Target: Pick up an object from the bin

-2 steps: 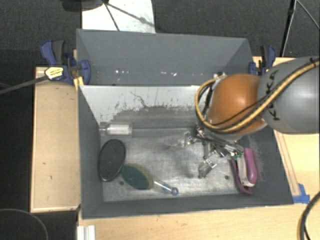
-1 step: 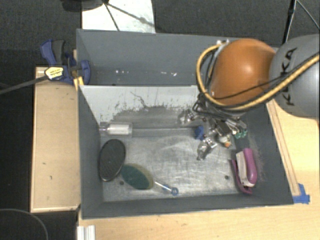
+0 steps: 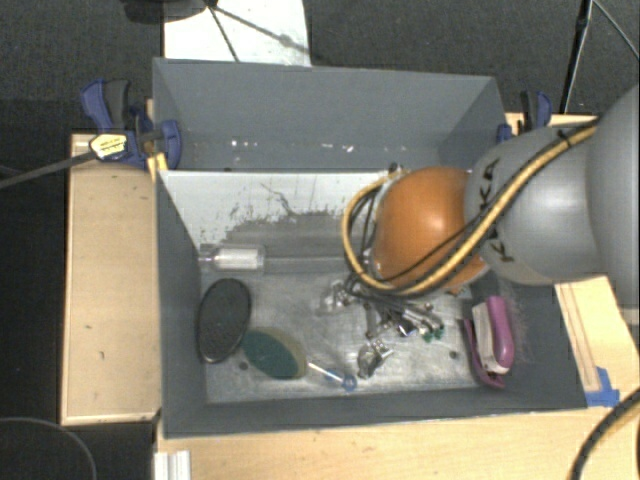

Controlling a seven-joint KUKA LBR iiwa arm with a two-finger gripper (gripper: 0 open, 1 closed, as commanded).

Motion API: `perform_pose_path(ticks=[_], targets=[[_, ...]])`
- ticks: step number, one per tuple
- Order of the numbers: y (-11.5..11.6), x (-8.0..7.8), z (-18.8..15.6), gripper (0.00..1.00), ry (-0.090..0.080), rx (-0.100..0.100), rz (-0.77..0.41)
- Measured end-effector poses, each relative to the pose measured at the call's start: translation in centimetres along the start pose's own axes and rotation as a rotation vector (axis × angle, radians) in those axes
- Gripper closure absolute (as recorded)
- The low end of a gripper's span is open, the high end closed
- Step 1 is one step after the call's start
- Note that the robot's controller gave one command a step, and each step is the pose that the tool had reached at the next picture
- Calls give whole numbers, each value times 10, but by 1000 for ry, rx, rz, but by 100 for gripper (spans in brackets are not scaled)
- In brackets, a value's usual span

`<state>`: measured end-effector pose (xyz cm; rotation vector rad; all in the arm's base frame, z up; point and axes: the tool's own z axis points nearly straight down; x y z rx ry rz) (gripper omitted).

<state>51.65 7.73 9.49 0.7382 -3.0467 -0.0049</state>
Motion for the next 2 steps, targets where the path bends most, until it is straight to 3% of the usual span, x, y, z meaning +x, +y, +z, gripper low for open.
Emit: perform_pose_path(ticks=[1,2], targets=[[-83,-44,-3,0,-13,10,54],[-43,-39,-112,0,-17,7,88]])
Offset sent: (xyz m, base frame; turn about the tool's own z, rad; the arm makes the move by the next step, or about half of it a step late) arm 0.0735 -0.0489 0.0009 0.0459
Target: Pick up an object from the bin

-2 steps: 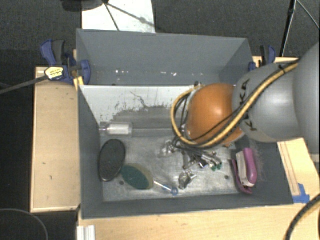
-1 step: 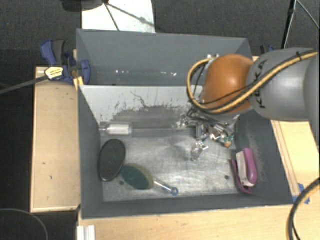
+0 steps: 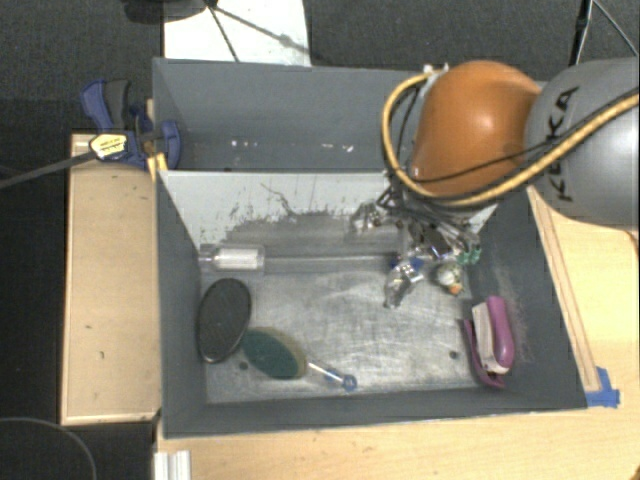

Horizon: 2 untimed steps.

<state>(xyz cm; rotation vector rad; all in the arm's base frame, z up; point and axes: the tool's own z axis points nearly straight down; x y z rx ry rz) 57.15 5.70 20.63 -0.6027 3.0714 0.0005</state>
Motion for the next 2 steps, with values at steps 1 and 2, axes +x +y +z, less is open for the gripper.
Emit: perform_pose_path(ticks=[1,2], targets=[[118,24,63,0,14,-8,-133],[150,-1,124,0,17,-3,-350]])
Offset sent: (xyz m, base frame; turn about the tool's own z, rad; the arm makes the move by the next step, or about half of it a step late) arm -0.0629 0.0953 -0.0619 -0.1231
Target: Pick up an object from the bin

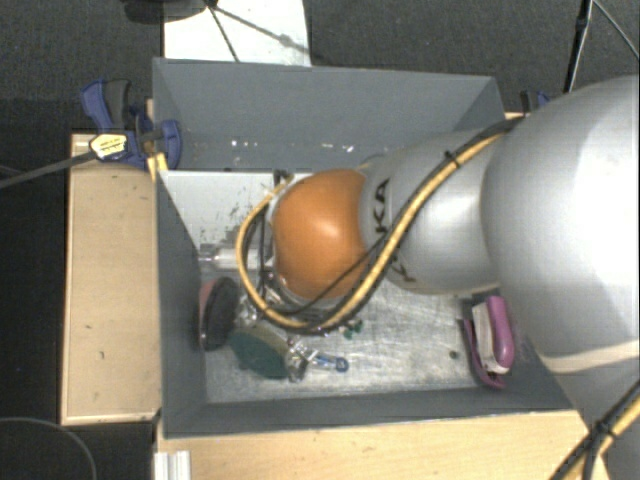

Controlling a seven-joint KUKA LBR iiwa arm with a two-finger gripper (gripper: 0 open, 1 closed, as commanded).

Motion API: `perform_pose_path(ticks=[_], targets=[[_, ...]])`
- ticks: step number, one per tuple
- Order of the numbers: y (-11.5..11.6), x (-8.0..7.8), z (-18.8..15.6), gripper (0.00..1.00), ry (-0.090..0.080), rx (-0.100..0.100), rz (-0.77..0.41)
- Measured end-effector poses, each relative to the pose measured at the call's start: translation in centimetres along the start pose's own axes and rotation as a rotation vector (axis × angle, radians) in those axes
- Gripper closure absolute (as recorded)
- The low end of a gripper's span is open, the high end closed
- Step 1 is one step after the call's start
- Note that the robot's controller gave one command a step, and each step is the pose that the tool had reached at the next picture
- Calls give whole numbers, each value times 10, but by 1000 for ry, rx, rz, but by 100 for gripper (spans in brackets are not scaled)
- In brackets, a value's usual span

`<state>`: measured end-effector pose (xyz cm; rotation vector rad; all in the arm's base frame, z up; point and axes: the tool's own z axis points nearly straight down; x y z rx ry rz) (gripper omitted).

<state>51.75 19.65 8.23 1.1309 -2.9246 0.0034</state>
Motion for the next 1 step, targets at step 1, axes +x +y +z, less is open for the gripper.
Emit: perform_pose_path(ticks=[1], targets=[[-1,0,-1,100,-2,1,4]])
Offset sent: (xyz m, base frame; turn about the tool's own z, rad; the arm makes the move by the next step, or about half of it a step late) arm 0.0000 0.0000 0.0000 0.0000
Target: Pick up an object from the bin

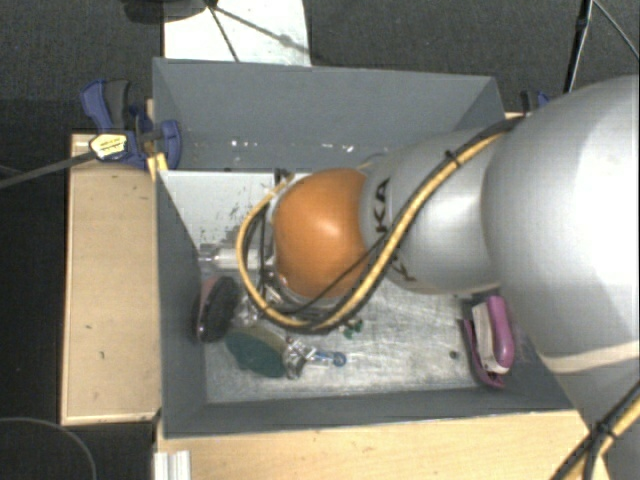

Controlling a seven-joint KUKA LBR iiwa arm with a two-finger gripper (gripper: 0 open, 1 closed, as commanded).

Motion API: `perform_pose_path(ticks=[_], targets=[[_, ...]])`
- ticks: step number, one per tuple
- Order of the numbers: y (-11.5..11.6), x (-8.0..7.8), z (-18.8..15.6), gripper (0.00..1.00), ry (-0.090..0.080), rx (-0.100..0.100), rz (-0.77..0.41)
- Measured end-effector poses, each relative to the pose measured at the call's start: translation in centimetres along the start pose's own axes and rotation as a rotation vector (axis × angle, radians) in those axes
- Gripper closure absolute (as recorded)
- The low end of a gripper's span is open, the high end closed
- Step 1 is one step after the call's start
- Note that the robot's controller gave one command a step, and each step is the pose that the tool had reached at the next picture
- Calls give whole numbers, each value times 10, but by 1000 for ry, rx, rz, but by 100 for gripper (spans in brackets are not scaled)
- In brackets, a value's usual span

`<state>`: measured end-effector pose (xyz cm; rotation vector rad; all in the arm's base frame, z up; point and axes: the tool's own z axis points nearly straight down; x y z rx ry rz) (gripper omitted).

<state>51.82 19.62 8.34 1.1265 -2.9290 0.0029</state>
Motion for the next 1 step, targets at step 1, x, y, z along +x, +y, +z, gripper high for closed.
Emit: perform_pose_path(ticks=[1], targets=[[-4,21,-133,100,-10,4,-465]])
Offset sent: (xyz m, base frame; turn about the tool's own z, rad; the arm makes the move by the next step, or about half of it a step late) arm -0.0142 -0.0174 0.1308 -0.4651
